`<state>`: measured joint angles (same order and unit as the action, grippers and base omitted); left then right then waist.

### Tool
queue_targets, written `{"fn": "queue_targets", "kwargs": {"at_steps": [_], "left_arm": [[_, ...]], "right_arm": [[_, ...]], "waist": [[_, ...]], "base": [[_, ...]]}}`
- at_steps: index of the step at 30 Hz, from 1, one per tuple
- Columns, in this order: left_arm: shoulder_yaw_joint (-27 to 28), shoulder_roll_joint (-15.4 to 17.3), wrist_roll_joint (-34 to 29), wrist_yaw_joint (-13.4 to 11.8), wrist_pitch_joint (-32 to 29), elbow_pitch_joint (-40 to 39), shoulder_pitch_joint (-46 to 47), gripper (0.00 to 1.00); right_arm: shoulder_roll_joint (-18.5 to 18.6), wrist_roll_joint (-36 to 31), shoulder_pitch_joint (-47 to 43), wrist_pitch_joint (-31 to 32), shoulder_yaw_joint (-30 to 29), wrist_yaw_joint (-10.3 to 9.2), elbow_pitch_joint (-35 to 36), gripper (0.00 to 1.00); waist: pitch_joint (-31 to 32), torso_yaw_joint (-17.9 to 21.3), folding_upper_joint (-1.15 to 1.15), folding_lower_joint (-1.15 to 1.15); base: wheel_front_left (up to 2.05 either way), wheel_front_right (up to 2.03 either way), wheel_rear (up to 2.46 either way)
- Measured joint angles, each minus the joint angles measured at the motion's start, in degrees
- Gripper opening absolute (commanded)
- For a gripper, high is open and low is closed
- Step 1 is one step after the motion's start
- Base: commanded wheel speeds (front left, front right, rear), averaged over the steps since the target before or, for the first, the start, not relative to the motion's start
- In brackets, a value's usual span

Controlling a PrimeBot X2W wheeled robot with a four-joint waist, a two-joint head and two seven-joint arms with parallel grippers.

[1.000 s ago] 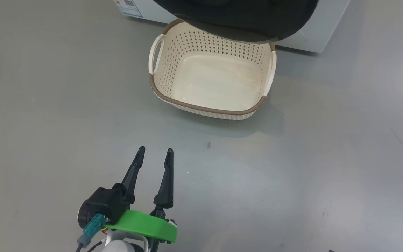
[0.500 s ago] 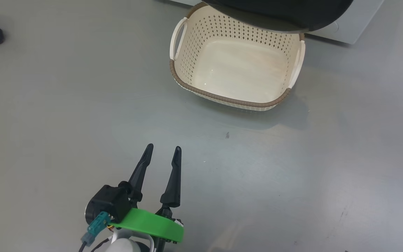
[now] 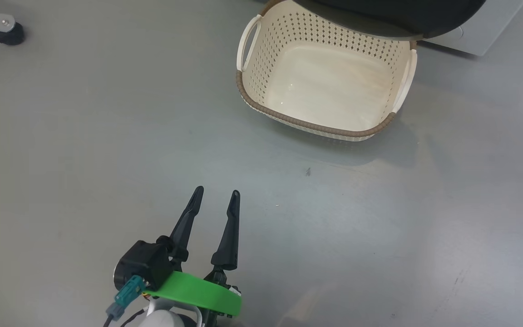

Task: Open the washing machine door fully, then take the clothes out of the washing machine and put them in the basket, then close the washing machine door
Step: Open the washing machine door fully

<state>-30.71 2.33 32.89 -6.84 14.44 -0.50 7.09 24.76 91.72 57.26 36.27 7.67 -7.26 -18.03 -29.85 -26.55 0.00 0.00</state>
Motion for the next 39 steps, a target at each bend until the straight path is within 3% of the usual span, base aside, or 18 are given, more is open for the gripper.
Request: {"fn": "queue_targets", "kwargs": {"at_steps": [14,19,39], "left_arm": [[-1.2,0.0,0.3,0.0,0.0,0.0,-0.1,1.00],[-1.2,0.0,0.3,0.0,0.0,-0.1,-0.1,1.00],[-0.8,0.0,0.3,0.0,0.0,-0.2,-0.2,1.00]], "right_arm": [[-0.9,3.1,1.2,3.3,-0.3,-0.05,-10.0,0.00],[-2.8,3.8,2.8,3.4,-0.1,-0.07,-11.6,0.00],[-3.4,4.5,5.6,6.4,2.4,-0.07,-18.4,0.00]], "waist": [[0.2,-0.7,0.00,0.00],[0.3,-0.9,0.00,0.00],[1.4,-1.7,0.00,0.00]], "base": [[0.00,0.00,0.00],[0.00,0.00,0.00],[0.00,0.00,0.00]]}}
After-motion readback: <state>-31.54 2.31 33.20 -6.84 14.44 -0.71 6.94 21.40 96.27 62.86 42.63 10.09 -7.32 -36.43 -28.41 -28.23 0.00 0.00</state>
